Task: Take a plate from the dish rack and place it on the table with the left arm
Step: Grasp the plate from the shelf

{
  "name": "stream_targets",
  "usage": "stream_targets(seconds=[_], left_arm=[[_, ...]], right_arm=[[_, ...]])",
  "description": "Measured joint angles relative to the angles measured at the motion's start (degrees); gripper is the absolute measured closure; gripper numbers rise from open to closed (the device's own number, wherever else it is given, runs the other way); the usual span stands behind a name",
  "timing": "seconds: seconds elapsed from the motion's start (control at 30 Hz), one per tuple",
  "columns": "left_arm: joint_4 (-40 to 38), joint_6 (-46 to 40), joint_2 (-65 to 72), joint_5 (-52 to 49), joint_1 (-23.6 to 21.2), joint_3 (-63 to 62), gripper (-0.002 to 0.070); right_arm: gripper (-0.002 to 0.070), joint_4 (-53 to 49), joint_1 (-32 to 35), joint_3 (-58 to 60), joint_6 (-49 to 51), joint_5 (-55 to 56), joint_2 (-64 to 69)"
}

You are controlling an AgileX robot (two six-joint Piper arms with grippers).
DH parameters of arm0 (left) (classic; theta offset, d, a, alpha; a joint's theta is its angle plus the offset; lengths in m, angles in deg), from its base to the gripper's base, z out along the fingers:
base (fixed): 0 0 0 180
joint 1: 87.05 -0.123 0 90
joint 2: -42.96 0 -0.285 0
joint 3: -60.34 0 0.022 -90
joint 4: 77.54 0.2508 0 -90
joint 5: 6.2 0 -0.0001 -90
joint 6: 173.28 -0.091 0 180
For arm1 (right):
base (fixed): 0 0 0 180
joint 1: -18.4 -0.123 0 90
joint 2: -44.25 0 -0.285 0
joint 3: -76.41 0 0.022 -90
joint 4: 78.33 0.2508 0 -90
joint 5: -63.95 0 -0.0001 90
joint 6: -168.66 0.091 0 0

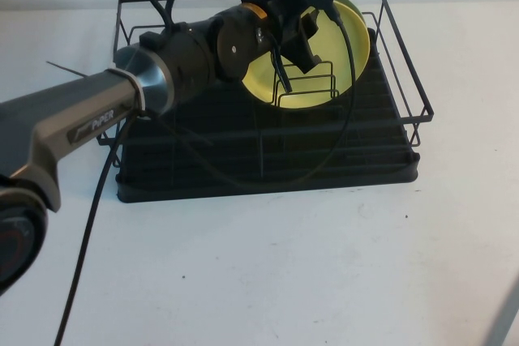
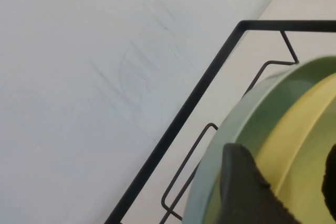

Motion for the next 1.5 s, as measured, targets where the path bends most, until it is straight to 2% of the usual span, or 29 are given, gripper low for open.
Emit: stream_targets(seconds=[0.2,0.37,0.5,1.37,1.5], left_arm=[[0.0,0.3,0.1,0.0,0.0,-0.2,0.0431],[0.1,0.3,0.1,0.6,0.0,-0.3,0.0582],[0.3,0.2,0.1,0.7,-0.2,-0.3,0.0642],[1.9,-2.2,0.1,-0.9,-0.5,-0.6,0.0659],[1.9,-1.8,0.1,-1.5,-0.5,-0.7,0.0618]], right_arm=[[0.0696,0.0,0.0,0.0,0.0,0.0,0.0],[0.0696,0.0,0.0,0.0,0.0,0.0,0.0],[0.0696,0.0,0.0,0.0,0.0,0.0,0.0],[0.0696,0.0,0.0,0.0,0.0,0.0,0.0],[0.0696,0.0,0.0,0.0,0.0,0.0,0.0]])
